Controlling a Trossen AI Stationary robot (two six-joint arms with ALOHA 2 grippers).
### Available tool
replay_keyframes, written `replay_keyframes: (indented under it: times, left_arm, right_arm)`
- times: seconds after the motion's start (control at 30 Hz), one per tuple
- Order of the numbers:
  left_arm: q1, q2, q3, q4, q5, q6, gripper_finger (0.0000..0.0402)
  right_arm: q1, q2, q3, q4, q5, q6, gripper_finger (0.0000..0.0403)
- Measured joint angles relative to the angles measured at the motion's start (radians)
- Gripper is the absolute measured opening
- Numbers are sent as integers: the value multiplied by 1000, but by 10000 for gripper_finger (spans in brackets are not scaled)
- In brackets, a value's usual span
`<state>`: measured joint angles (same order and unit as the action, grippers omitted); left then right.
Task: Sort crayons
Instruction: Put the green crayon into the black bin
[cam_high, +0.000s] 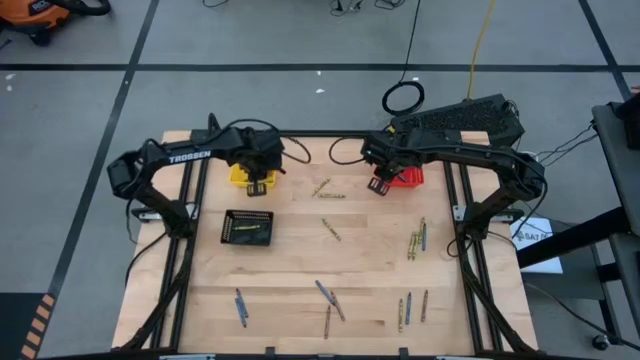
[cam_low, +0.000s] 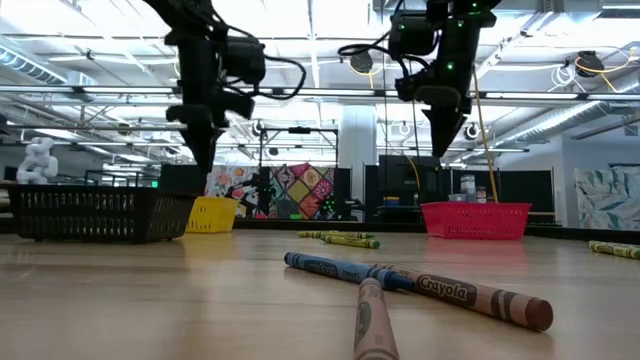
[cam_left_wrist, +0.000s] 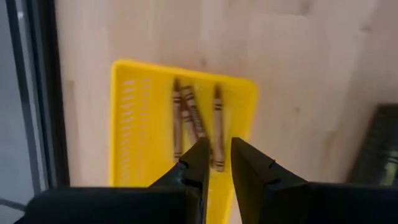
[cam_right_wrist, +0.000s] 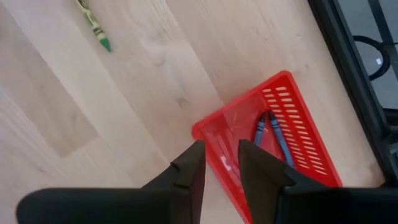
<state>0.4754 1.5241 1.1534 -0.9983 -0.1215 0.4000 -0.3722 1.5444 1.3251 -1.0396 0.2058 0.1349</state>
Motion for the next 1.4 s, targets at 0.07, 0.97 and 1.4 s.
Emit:
replay_keyframes:
  times: [0.07,0.97,1.4]
  left_arm:
    - [-32,-14,6,-3,0,0,57]
    - [-390,-110,6,-148,14,-231,57]
    - [-536,-122,5,-194,16,-388,57]
  right_arm:
    - [10,0,0,11,0,12,89]
    - [272,1,0,157,-2,380,147]
    - [311,119,0,260,-2,367,146]
